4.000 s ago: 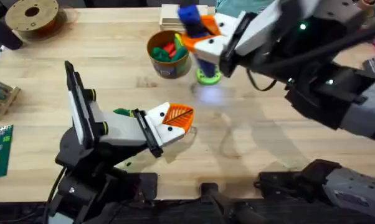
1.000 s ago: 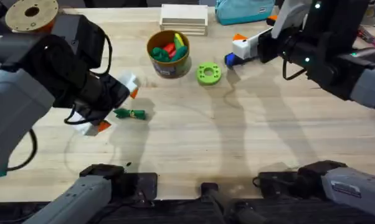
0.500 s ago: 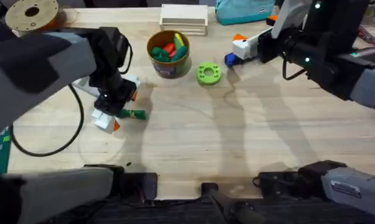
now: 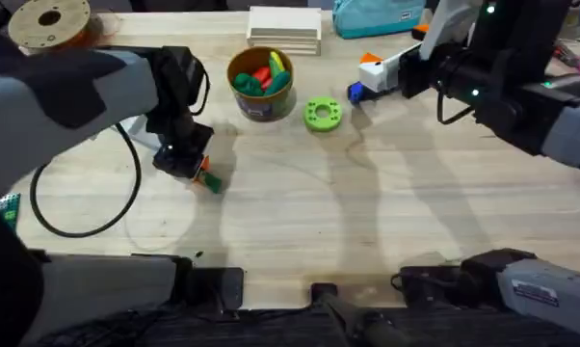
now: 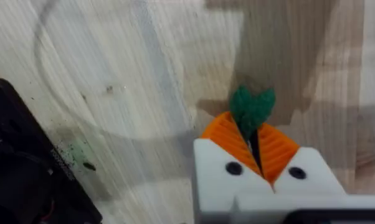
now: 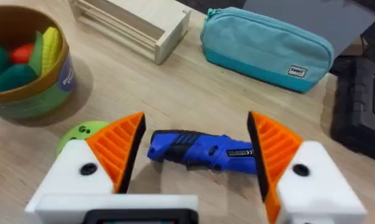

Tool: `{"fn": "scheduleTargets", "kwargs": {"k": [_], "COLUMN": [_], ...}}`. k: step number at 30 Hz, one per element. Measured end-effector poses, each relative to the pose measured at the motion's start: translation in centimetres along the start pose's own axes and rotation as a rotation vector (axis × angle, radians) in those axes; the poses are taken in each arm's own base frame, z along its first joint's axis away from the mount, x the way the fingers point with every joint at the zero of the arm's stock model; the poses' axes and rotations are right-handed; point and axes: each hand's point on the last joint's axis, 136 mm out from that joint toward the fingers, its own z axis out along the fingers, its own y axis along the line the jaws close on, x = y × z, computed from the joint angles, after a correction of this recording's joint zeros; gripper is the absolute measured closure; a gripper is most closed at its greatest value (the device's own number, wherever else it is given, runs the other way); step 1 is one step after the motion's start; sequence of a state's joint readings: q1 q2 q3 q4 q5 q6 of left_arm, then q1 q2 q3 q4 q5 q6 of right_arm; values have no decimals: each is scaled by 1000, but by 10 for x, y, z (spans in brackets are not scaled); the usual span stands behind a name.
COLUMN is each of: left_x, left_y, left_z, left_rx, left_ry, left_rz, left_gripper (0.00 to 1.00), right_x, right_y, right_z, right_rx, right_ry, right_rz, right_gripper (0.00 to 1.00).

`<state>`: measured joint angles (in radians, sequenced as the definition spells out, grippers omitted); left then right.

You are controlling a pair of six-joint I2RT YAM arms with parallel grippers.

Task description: Pick up the gripper from the table and insert it into the empty holder that is missing its gripper. Then pick up a screw, insert it into the mounting hole, and use the screwdriver to tighten it. Finally, clean up the table by picking up the vegetable and placing it into the bucket.

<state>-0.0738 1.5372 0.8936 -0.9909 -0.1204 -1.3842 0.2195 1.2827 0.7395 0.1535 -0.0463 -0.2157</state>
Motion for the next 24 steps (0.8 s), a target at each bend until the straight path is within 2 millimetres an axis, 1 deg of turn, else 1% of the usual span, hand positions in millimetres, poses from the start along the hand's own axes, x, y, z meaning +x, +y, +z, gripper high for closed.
{"fn": "scheduleTargets", "kwargs": {"k": [2, 4, 7, 12, 14, 16, 18, 20, 24], "left_x": [0, 2, -1, -12, -17, -16, -8, 5, 31], "left_y": [0, -7, -21, -56, -75, -94, -119, -140, -169], "left_z": [0, -8, -28, -83, -108, -129, -147, -160, -180], "left_rx": [0, 21, 58, 193, 282, 377, 499, 598, 737], "left_ry": [2, 23, 23, 0, -22, -38, -42, -41, -72], "left_rz": [-1, 30, 63, 100, 116, 142, 199, 278, 473], "left_gripper": [980, 980, 980, 980, 980, 980, 980, 980, 980], "right_x": [0, 0, 0, 0, 0, 0, 0, 0, 0], "right_y": [0, 0, 0, 0, 0, 0, 0, 0, 0], "right_z": [0, 0, 0, 0, 0, 0, 0, 0, 0], "right_rx": [0, 0, 0, 0, 0, 0, 0, 0, 0], "right_ry": [0, 0, 0, 0, 0, 0, 0, 0, 0], "right_rz": [0, 0, 0, 0, 0, 0, 0, 0, 0], "right_gripper": [43, 42, 42, 42, 42, 42, 42, 42, 43]}}
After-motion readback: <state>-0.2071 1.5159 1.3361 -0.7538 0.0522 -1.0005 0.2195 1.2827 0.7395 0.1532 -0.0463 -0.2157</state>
